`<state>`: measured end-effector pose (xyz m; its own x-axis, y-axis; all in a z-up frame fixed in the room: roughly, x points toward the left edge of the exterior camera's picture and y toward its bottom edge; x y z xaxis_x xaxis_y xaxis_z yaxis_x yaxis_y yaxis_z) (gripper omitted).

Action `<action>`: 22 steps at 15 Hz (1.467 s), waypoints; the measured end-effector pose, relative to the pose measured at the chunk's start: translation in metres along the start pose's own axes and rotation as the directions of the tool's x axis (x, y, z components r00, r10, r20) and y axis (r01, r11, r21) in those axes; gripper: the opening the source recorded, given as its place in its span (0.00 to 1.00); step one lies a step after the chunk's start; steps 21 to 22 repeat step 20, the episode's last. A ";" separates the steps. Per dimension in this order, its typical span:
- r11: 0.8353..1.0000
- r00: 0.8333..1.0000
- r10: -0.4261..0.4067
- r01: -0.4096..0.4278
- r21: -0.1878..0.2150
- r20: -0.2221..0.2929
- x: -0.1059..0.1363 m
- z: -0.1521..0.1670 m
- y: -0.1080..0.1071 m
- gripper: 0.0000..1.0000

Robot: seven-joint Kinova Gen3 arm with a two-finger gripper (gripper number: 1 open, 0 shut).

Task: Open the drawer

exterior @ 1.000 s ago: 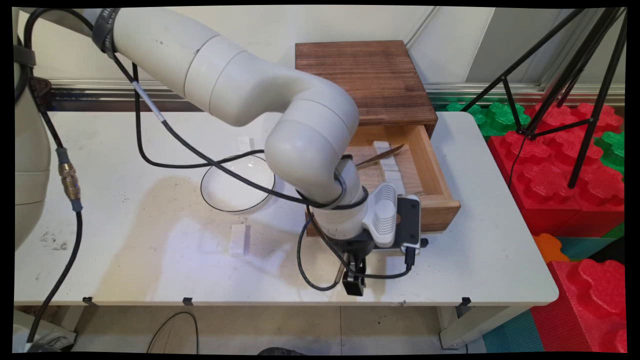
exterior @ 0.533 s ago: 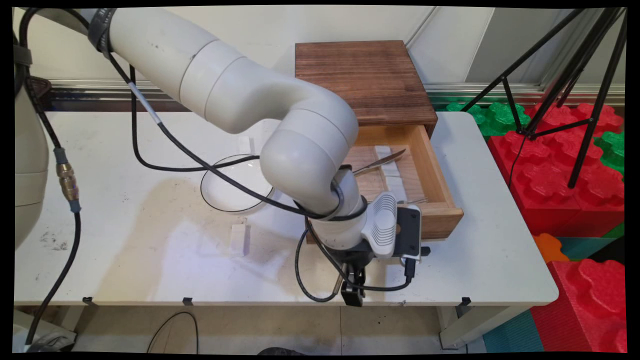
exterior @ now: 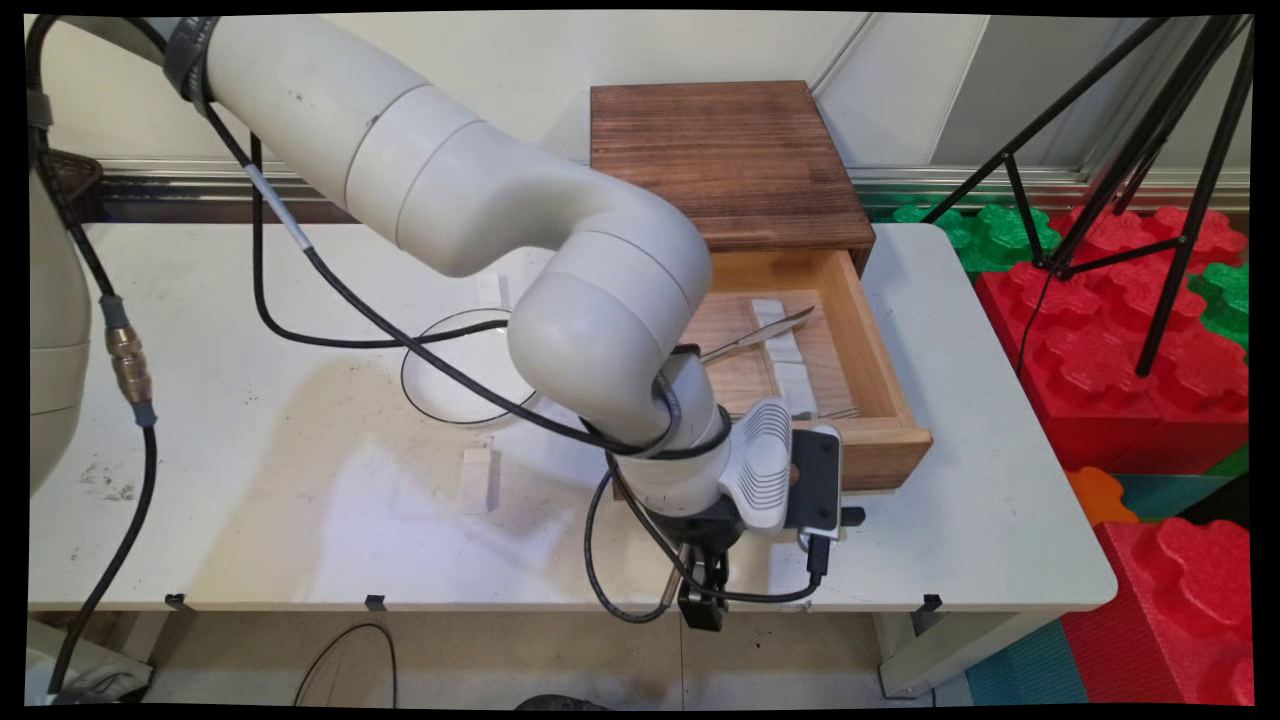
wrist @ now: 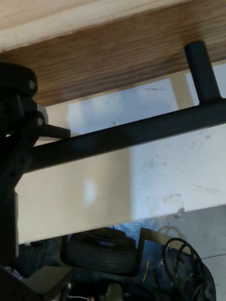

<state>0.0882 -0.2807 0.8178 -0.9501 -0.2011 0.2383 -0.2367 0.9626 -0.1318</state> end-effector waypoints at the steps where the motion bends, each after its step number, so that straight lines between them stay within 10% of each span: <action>1: 1.000 1.000 0.000 0.000 -0.001 -0.001 0.000 0.000 0.001 1.00; 22: 0.999 0.999 -0.015 0.017 0.032 -0.051 -0.004 -0.012 0.012 1.00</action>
